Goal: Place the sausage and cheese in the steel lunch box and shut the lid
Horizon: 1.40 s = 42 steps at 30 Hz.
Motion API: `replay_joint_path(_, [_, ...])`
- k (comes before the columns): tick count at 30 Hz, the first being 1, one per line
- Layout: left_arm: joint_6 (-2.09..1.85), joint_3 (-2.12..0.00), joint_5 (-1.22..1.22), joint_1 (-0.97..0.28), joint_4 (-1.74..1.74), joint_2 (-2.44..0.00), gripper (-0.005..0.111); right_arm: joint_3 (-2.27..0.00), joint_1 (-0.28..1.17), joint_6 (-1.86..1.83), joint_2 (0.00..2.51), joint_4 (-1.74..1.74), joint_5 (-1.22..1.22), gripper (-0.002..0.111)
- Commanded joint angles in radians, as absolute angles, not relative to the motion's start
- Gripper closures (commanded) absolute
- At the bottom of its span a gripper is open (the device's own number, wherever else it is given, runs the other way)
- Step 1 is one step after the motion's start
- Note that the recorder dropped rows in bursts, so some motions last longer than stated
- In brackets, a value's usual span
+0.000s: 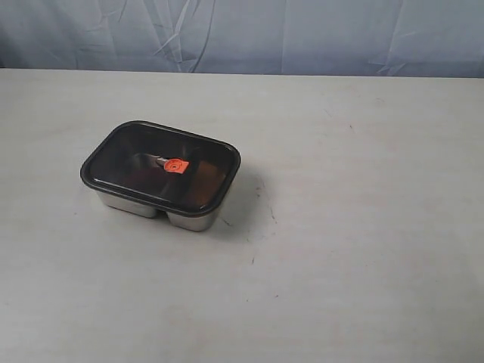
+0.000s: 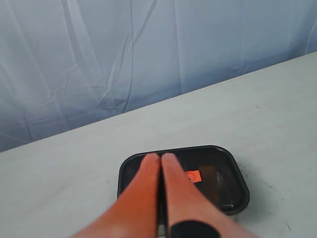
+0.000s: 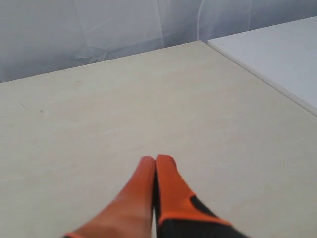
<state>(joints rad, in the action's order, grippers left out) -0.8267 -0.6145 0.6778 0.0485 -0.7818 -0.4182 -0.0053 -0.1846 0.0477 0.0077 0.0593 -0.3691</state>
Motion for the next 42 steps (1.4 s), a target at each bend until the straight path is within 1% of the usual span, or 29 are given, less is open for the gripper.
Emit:
replay_joint_path(1, [-0.819,-0.609,0.672,0.049,-0.783,-0.414,0.107,0.0,-0.189,0.049,0.0,0.062,-0.35,0.109])
replay_joint_path(11, [-0.819,-0.609,0.672,0.047,-0.783,-0.412,0.107,0.0,-0.189,0.049,0.0,0.062,-0.35,0.109])
replay_joint_path(15, [-0.819,-0.572,0.636,0.047,-0.772,-0.379,0.107,0.0,-0.189,0.049,0.0,0.062,-0.35,0.109])
replay_joint_path(18, [-0.797,-0.509,0.623,0.055,-0.735,-0.332,0.107,0.0,-0.189,0.049,0.0,0.062,-0.35,0.109])
replay_joint_path(22, [-0.605,-0.39,0.545,0.108,-0.626,-0.245,0.107,0.0,-0.189,0.049,0.0,0.062,-0.35,0.109])
replay_joint_path(30, [-0.342,-0.196,0.488,0.188,-0.412,-0.098,0.107,0.0,-0.189,0.049,0.0,0.062,-0.357,0.109])
replay_joint_path(34, [-0.182,-0.106,0.423,0.199,-0.281,-0.032,0.107,0.0,-0.189,0.049,0.0,0.062,-0.357,0.109])
replay_joint_path(39, [-0.079,0.0,0.372,0.199,-0.236,-0.013,0.107,0.0,-0.189,0.049,0.0,0.062,-0.357,0.109])
replay_joint_path(42, [-0.06,0.0,0.351,0.199,-0.199,-0.013,0.107,0.0,-0.189,0.049,0.0,0.062,-0.357,0.109])
